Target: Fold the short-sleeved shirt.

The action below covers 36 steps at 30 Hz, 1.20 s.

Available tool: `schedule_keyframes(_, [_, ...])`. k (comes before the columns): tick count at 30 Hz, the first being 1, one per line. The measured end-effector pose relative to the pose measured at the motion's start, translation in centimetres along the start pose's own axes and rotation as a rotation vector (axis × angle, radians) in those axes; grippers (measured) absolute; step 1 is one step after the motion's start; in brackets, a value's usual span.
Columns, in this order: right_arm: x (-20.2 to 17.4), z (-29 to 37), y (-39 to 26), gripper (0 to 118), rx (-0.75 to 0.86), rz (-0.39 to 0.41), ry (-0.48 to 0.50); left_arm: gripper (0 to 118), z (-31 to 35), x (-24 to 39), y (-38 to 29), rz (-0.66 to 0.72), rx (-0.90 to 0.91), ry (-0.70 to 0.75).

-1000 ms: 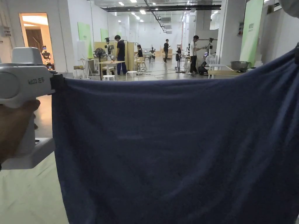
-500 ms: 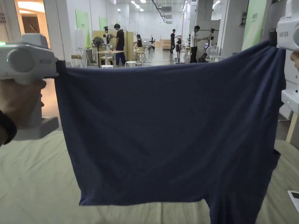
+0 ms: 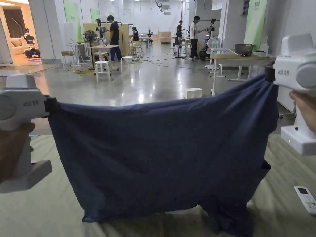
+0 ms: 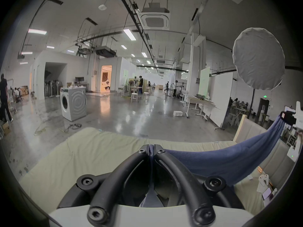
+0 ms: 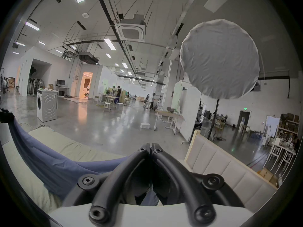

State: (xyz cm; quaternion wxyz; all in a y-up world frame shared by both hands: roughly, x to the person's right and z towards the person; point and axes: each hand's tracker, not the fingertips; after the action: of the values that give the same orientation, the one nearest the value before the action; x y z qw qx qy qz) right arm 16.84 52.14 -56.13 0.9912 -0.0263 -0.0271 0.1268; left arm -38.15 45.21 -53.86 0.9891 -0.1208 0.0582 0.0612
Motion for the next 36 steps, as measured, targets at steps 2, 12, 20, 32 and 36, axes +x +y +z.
schedule_keyframes(2, [-0.2, 1.5, -2.9, 2, -0.017, 0.022, 0.021, 5, 0.9, -0.6, -3.0, 0.01, -0.029, -0.014])
schedule_keyframes(12, [-1.3, 14.1, -18.2, 2, -0.204, -0.019, 0.147, 5, 10.3, -2.4, -19.4, 0.073, -0.195, -0.13])
schedule_keyframes(20, [-0.6, 27.1, -31.6, 2, -0.455, -0.137, 0.194, 5, 20.8, -6.5, -32.5, 0.13, -0.33, -0.081])
schedule_keyframes(32, [-0.7, 37.3, -38.8, 2, -0.633, -0.215, 0.151, 5, 28.6, -9.9, -38.5, 0.211, -0.443, -0.097])
schedule_keyframes(36, [0.1, 37.5, -39.4, 2, -0.629, -0.221, 0.133, 5, 28.6, -10.4, -39.0, 0.166, -0.439, -0.117])
